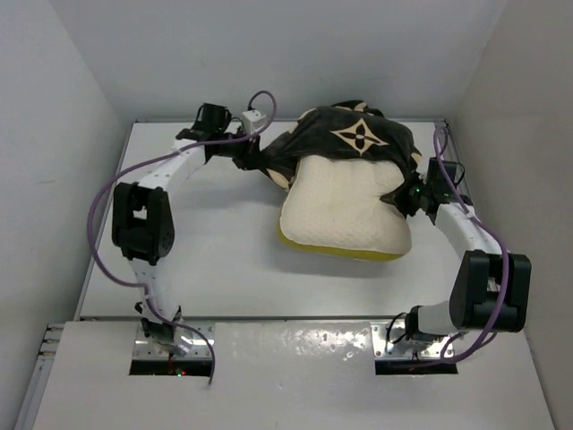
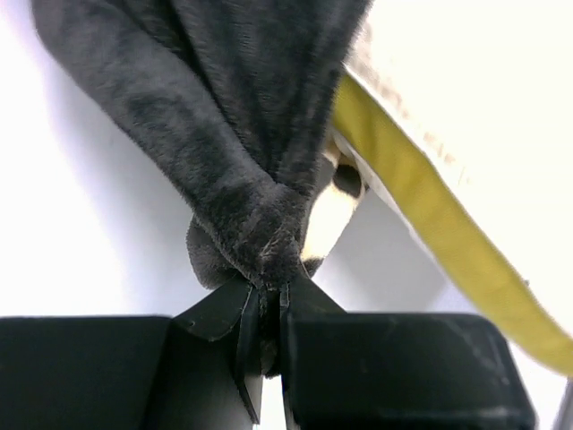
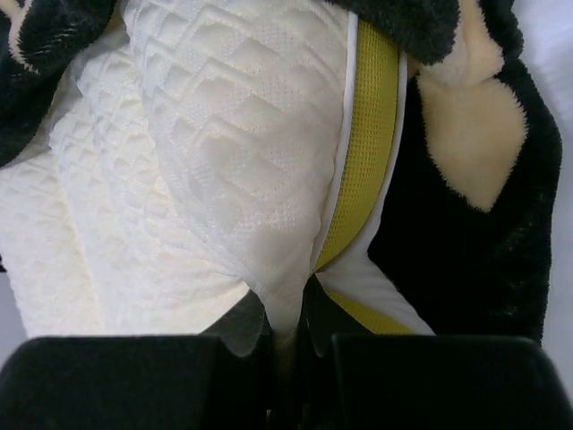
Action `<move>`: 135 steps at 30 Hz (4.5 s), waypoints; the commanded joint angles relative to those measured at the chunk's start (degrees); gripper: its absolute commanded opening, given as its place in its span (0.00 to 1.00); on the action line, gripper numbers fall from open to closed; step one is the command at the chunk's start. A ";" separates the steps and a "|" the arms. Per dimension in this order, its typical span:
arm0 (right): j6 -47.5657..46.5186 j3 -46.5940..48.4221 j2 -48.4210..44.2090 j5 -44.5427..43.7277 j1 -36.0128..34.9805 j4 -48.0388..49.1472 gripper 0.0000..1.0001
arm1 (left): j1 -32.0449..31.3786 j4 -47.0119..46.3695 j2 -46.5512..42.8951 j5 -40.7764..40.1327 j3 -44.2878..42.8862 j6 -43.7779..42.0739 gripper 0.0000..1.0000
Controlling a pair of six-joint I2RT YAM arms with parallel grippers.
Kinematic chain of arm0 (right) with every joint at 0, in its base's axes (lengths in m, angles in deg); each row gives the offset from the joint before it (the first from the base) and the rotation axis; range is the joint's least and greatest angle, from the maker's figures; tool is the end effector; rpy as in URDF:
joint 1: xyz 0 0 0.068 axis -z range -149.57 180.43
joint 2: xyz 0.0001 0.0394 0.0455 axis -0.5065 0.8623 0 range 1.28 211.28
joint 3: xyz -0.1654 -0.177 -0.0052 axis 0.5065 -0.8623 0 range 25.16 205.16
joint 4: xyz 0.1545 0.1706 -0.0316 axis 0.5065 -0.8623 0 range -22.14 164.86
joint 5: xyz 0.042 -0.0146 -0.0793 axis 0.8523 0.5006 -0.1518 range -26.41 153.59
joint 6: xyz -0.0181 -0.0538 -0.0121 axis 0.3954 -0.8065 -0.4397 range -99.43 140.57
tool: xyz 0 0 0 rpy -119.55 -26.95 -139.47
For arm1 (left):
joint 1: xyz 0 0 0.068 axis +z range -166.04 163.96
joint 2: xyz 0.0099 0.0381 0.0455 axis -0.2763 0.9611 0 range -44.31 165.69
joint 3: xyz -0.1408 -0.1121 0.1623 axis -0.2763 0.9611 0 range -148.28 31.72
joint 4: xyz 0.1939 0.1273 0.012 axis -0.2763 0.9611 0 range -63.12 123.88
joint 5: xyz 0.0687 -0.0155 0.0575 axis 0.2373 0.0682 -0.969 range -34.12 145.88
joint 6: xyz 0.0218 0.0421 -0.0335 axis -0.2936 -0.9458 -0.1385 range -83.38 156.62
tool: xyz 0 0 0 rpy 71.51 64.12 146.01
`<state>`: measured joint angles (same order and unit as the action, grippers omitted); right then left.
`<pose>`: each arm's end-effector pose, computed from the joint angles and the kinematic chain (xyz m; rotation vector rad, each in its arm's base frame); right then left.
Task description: Put the pillow into the pillowcase
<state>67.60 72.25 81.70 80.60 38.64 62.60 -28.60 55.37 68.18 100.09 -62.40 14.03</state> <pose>0.2714 -0.0268 0.1941 0.9918 2.2146 0.6701 0.3856 -0.1157 0.2420 1.0059 2.0003 -0.8180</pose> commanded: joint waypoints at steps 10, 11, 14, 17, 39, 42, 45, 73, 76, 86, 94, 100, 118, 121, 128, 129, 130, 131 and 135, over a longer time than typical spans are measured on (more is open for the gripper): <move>22.95 -4.49 3.93 -11.40 -22.69 29.66 0.26 | 4.20 12.55 -5.27 -2.02 14.32 -10.90 0.00; 15.89 3.19 6.04 -8.61 -22.88 21.21 0.46 | 4.73 13.25 -4.30 -1.58 13.45 -10.03 0.00; -7.54 21.13 13.00 -5.21 -24.28 -15.26 0.90 | 7.19 15.45 -4.03 -1.66 12.65 -10.19 0.00; -11.87 13.79 5.04 -14.55 -24.04 -20.98 0.99 | 8.86 15.02 -5.43 -5.26 14.76 -10.63 0.00; -3.61 -3.32 13.68 -17.88 -12.51 -0.93 0.74 | 8.43 18.62 -9.30 -12.57 17.75 -10.37 0.00; -3.70 -3.05 18.08 -17.38 -14.97 -1.37 0.66 | 8.34 18.88 -9.39 -11.69 18.89 -11.33 0.00; -1.59 -7.35 18.89 -4.45 -16.64 5.89 0.11 | 8.25 21.95 -9.04 -7.57 20.29 -15.88 0.00; 28.67 34.20 -7.82 21.49 -1.27 17.90 0.00 | 26.08 11.96 -14.48 5.89 -34.64 10.11 0.00; 21.72 35.62 -10.98 19.29 -0.48 9.54 0.00 | 27.93 9.49 -18.52 6.24 -30.09 9.32 0.00; 10.10 57.53 -8.54 13.05 2.25 -3.66 0.00 | 34.17 -8.15 -23.62 7.56 -31.82 24.80 0.00; 12.83 58.78 -7.72 14.02 0.25 3.97 0.00 | 34.80 -30.13 -27.31 9.85 -26.06 39.46 0.00; 9.23 74.07 -2.12 11.02 1.11 -2.68 0.00 | 36.46 -32.35 -19.77 6.51 -44.73 45.34 0.00; 4.92 63.72 -11.70 3.90 0.49 5.00 0.00 | 29.45 -37.03 -24.32 3.77 -39.68 41.85 0.00; 4.48 47.94 -16.26 3.29 0.41 5.31 0.00 | 26.63 -30.89 -26.80 5.46 -24.47 37.19 0.00; 5.52 89.72 1.57 5.40 0.93 -6.21 0.00 | 31.98 -35.59 -16.07 3.08 -48.18 46.93 0.00; 5.88 89.06 0.27 5.40 1.37 -5.86 0.00 | 32.24 -36.74 -19.29 2.73 -45.47 46.24 0.00; 5.10 85.05 -2.35 4.96 1.98 -3.68 0.00 | 31.81 -36.58 -21.06 2.81 -42.05 45.19 0.00; 4.66 78.40 -5.77 4.44 2.16 -1.22 0.00 | 31.11 -35.62 -24.39 4.12 -37.84 41.78 0.00; 7.64 44.64 -18.28 3.99 2.16 8.30 0.00 | 25.66 -26.49 -26.89 5.10 -20.16 35.07 0.00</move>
<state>73.45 127.85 67.32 87.64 39.84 61.36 -0.47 27.11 42.89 107.70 -88.00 54.44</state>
